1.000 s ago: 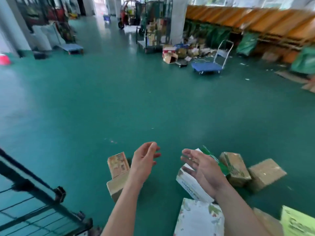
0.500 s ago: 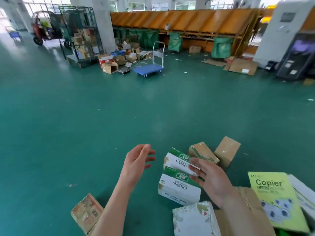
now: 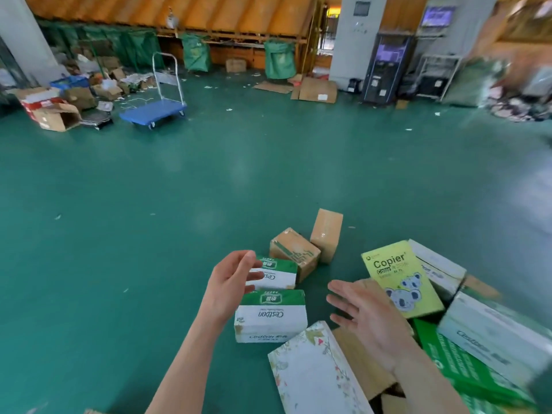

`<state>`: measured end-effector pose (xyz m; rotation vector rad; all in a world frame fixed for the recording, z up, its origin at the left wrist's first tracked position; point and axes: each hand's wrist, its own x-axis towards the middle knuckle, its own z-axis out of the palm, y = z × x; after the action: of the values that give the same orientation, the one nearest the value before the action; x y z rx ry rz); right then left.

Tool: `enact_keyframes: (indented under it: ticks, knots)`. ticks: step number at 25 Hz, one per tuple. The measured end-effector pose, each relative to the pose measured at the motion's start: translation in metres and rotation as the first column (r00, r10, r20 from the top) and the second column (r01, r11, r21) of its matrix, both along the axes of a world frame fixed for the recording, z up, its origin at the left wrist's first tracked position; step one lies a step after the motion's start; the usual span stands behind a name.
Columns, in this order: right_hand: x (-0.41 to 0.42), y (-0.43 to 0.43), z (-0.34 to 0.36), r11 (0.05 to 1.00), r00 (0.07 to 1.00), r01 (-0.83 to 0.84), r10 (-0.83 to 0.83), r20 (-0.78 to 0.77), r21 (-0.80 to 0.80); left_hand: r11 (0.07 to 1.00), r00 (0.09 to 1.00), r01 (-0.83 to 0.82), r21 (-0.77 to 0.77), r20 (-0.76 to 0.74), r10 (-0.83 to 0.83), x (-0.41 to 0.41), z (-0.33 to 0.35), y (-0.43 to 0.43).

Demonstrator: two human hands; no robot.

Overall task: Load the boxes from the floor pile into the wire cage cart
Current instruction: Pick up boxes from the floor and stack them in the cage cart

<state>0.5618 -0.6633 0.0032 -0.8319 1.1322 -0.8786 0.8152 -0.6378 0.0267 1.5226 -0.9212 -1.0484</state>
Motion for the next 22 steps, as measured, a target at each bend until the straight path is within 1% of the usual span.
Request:
enact_keyframes:
  ticks: [3,6,8,10,13,18,22]
  knots:
    - [-0.024,-0.022,-0.005,1.000,0.998,-0.012,0.012,-0.060,-0.005,0.998,0.998,0.062,0.000,0.008,-0.062,-0.024,-0.002,-0.035]
    - [-0.043,-0.054,-0.005,1.000,0.999,-0.004,0.003,-0.051,-0.022,0.995,0.995,0.101,-0.017,0.010,-0.101,-0.047,0.000,-0.071]
    - [-0.057,-0.076,-0.002,0.998,0.997,-0.011,0.006,-0.078,-0.068,0.995,0.995,0.095,-0.023,0.012,-0.095,-0.060,0.002,-0.092]
    - [-0.069,-0.097,-0.001,0.991,0.992,-0.064,0.051,-0.114,-0.119,0.996,0.997,0.082,-0.032,0.006,-0.082,-0.073,0.001,-0.108]
    - [-0.080,-0.126,-0.008,0.988,0.988,-0.090,0.073,-0.133,-0.125,0.998,0.999,0.049,-0.031,-0.015,-0.049,-0.087,-0.010,-0.127]
    - [-0.073,-0.154,-0.048,0.998,0.998,-0.047,0.049,-0.046,0.049,0.995,0.997,0.016,0.103,-0.071,-0.009,-0.083,-0.058,-0.153]
    - [-0.048,-0.179,-0.095,0.980,0.999,0.025,-0.018,-0.037,0.198,0.968,0.994,0.019,0.248,-0.105,0.008,-0.063,-0.111,-0.185]
